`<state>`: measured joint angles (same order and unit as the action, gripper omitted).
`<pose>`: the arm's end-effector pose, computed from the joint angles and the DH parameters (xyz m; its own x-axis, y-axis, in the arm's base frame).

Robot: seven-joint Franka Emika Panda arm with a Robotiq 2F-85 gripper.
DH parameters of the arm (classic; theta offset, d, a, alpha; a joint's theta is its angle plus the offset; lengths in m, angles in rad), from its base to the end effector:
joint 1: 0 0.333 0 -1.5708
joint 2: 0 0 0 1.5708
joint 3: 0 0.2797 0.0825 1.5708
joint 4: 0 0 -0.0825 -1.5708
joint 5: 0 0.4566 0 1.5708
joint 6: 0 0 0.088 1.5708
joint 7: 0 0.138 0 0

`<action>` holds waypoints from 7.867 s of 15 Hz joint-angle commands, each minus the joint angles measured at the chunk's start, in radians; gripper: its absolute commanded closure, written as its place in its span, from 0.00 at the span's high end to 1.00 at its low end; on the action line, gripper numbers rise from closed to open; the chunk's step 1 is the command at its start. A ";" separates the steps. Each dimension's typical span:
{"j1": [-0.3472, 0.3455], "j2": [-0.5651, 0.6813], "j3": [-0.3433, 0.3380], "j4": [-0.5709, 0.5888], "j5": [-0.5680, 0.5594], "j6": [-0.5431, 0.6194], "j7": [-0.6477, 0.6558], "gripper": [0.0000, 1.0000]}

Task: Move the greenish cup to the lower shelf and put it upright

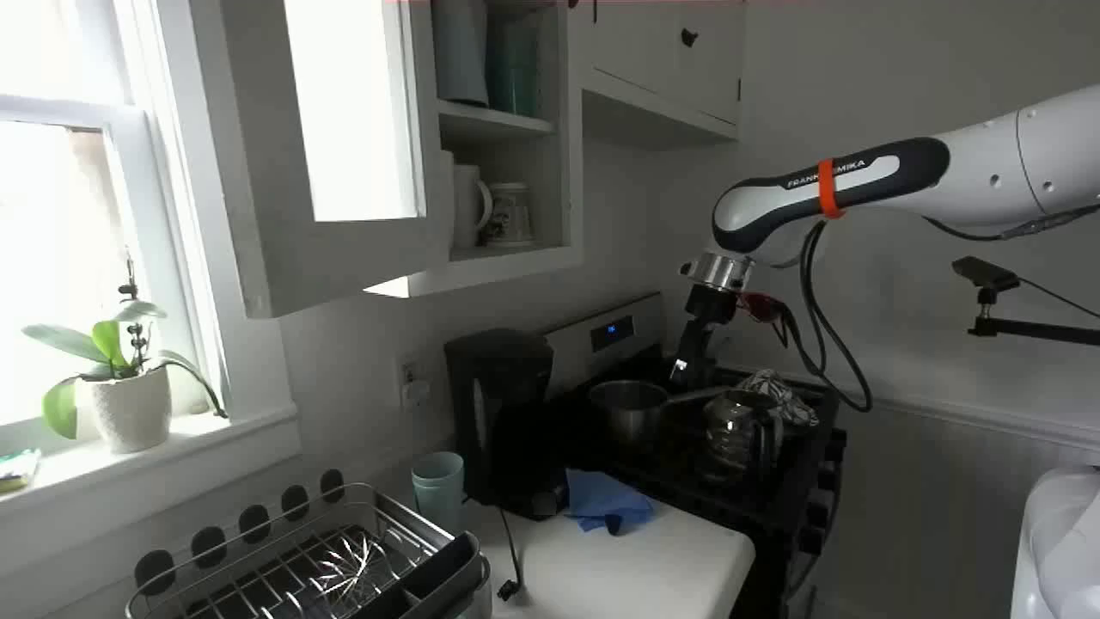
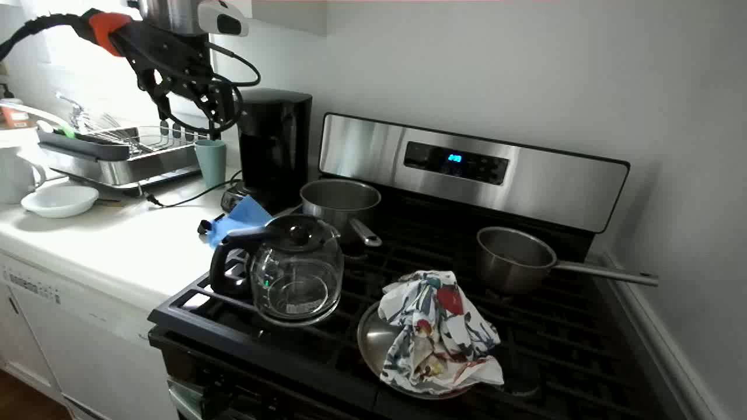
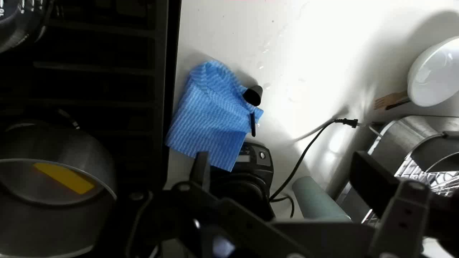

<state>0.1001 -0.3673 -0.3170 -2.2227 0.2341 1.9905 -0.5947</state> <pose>0.5374 -0.0986 0.4446 0.9279 0.2634 0.2640 0.3235 -0.9206 -0.2187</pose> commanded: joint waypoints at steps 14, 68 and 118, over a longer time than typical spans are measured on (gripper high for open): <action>-0.021 -0.101 0.177 0.080 -0.065 0.010 0.001 1.00; 0.053 0.377 0.617 1.202 -0.634 -0.021 0.449 1.00; 0.044 0.382 0.610 1.199 -0.612 0.270 0.649 0.53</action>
<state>0.1476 0.0662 0.2899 -0.9922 -0.4048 2.3274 0.1052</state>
